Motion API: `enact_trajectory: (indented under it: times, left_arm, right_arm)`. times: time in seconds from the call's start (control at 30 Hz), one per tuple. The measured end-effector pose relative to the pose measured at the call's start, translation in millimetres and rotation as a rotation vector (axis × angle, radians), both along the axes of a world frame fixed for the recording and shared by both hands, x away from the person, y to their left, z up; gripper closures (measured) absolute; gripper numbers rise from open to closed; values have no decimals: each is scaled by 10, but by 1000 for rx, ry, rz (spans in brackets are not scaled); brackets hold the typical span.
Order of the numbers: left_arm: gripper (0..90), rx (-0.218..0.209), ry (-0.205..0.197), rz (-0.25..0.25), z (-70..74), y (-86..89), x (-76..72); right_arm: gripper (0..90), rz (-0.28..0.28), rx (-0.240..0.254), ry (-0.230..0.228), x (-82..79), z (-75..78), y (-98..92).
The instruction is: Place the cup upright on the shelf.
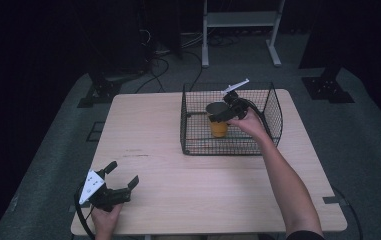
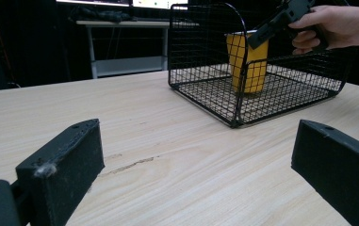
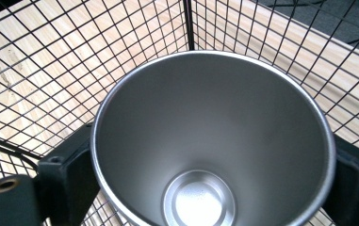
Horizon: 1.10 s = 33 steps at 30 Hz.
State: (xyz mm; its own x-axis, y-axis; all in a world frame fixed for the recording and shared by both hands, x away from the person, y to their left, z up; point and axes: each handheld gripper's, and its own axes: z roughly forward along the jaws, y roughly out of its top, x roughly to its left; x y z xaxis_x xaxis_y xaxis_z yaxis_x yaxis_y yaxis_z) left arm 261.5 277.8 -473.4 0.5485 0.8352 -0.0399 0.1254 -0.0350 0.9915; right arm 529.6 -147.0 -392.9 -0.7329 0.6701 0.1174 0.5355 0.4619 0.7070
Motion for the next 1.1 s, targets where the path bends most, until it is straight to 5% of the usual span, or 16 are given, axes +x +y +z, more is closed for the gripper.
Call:
enact_trajectory:
  times: [0.53,0.8,0.93,1.1]
  left_arm:
    - [22,5,2,0,1,-9,0]
    - [23,4,2,1,0,-9,4]
    - [22,0,3,3,0,-4,6]
    - [23,9,4,2,1,-15,8]
  right_arm:
    - [35,16,8,-22,-54,95,-45]
    - [36,1,42,-55,-79,180,-74]
    - [46,-16,96,-68,-101,275,-143]
    - [46,-17,90,-64,-126,315,-196]
